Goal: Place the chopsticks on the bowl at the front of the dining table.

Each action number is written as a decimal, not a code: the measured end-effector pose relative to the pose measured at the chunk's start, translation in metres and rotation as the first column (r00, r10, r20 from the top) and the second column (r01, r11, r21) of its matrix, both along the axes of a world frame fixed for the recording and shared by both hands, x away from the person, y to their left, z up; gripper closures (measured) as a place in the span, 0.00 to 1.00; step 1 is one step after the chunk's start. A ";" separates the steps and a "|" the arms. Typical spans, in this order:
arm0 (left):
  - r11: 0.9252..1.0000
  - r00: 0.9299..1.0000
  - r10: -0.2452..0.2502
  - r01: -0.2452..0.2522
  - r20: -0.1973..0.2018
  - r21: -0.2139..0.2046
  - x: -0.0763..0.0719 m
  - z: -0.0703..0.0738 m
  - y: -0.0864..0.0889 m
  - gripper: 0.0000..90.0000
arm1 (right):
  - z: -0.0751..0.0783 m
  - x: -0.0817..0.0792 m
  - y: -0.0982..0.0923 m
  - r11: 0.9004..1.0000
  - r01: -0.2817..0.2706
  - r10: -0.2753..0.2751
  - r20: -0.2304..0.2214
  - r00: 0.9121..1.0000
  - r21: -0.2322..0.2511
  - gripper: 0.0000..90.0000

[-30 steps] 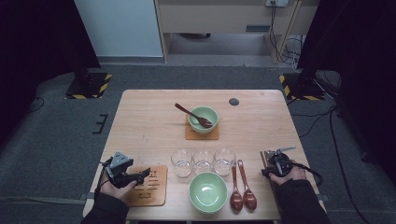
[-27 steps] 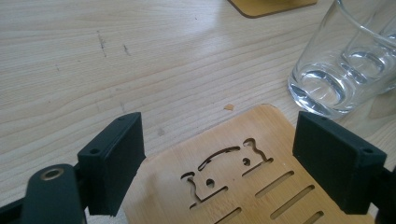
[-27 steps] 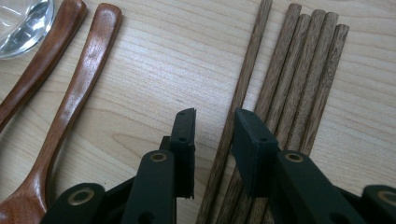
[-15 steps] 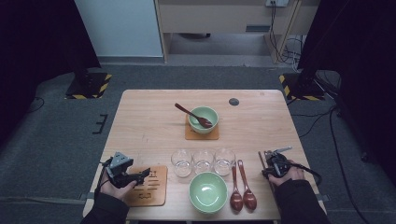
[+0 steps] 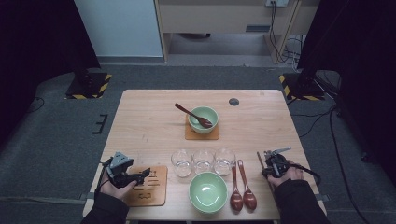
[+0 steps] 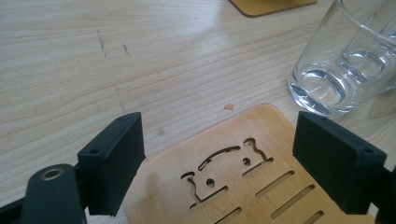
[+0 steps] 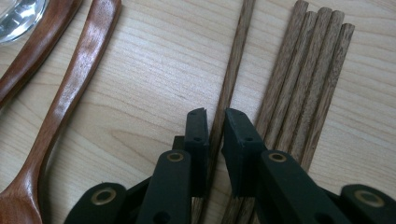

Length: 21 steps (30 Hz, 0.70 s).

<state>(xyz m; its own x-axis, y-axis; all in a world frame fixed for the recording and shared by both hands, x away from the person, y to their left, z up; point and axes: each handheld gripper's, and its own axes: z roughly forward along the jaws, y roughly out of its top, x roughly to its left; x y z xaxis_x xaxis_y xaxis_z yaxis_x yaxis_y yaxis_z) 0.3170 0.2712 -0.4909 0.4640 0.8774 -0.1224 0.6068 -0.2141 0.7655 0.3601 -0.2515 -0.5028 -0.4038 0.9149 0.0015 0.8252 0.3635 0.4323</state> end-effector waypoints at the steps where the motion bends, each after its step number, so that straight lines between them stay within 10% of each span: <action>1: 1.000 1.000 0.000 0.000 0.000 0.000 0.000 0.000 0.000 0.18 | 0.000 0.000 0.000 1.000 0.002 -0.002 0.001 1.000 0.000 0.90; 21: 1.000 1.000 0.000 0.000 0.000 0.000 0.000 0.000 0.000 0.18 | 0.006 0.001 -0.001 0.995 0.028 -0.032 0.045 0.998 0.096 0.94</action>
<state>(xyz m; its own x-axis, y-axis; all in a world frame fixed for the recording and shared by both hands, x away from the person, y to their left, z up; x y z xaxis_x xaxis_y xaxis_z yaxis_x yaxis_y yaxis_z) 0.3171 0.2712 -0.4909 0.4641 0.8773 -0.1226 0.6070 -0.2142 0.7653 0.3614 -0.2529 -0.4970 -0.3776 0.9233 0.0706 0.8132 0.2942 0.5021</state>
